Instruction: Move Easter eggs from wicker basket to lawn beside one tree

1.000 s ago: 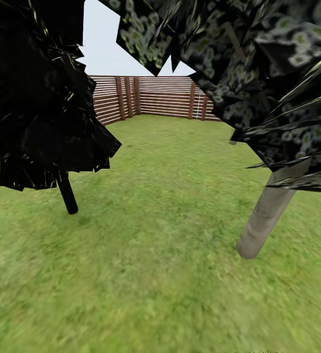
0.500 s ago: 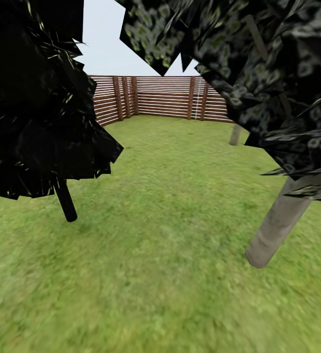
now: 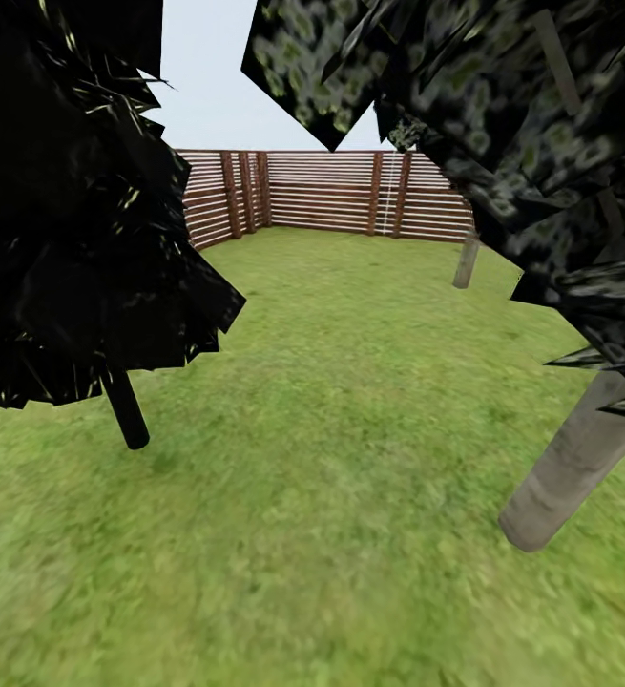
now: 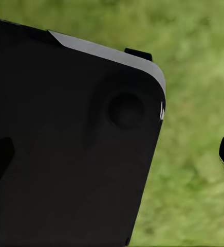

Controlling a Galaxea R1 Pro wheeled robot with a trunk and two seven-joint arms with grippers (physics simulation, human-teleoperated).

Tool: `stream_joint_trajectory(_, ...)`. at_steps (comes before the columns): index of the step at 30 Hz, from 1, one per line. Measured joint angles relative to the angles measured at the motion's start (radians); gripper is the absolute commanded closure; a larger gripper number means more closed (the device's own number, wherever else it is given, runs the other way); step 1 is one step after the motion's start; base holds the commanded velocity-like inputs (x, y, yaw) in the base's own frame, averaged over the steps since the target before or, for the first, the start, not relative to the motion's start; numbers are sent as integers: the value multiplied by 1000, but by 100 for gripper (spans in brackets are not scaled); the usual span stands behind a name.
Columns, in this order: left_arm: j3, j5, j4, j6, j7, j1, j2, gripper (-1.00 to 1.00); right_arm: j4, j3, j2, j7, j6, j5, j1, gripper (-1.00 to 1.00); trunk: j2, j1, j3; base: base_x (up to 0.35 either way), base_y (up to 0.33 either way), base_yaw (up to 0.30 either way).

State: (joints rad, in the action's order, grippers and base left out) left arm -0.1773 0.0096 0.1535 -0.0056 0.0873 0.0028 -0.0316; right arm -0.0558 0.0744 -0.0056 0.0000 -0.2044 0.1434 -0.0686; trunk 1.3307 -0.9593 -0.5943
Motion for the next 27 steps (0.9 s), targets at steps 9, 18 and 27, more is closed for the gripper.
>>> stream_joint_trajectory(9, 0, 0, 0, 0, 0, 0, 0, -100, 0, 1, 1, 0, 0, 0, 0, -100, 0, 0, 6, 311, 108, 0)
stream_joint_trajectory(18, 0, 0, 0, 0, 0, 0, 0, -100, 2, 4, -1, 3, 2, 30, 0, -100, 0, 0, 6, 312, 105, 0)
stream_joint_trajectory(27, 0, 0, 0, 0, 0, 0, 0, -100, 1, 3, -1, 3, 2, 34, 0, -100, 0, 0, 6, 313, 103, 0)
